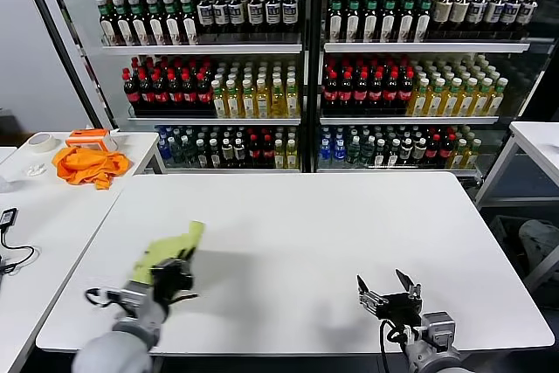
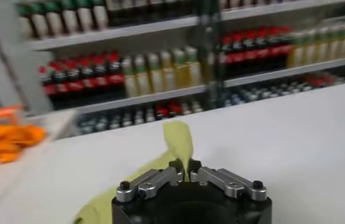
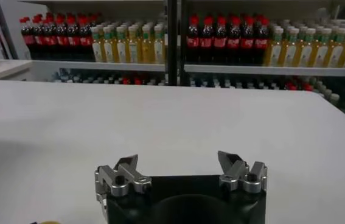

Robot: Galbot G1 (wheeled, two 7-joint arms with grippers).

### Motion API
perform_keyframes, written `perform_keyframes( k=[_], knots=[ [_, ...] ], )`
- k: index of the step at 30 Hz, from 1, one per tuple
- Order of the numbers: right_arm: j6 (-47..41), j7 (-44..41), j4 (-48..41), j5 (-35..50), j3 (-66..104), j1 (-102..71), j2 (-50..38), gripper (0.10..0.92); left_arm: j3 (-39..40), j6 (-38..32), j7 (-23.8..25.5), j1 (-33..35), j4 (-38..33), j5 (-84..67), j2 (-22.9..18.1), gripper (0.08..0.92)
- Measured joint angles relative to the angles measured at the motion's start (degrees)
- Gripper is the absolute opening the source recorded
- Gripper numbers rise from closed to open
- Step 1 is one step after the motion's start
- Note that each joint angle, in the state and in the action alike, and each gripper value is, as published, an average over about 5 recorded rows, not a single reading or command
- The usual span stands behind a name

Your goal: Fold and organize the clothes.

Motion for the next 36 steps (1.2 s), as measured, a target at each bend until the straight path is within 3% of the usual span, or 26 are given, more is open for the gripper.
perform_keyframes(
  k=[12, 23, 36],
  knots=[
    [0.3, -0.3, -0.1, -0.6, 0.4, -0.5, 0.7, 0.823, 11.1, 0.3, -0.5, -5.3, 3.1, 2.8, -7.2, 0.127],
    [0.3, -0.9, -1.0, -1.4, 0.3, 0.3, 0.9, 0.823, 15.4, -2.6, -1.4, -9.0, 4.6, 0.7, -10.0, 0.426],
    [-2.1, -2.5, -5.3, 2.4, -7.9, 9.0, 4.4, 0.823, 3.6, -9.4, 2.3, -6.0, 1.0, 4.0, -1.8, 0.785]
  ],
)
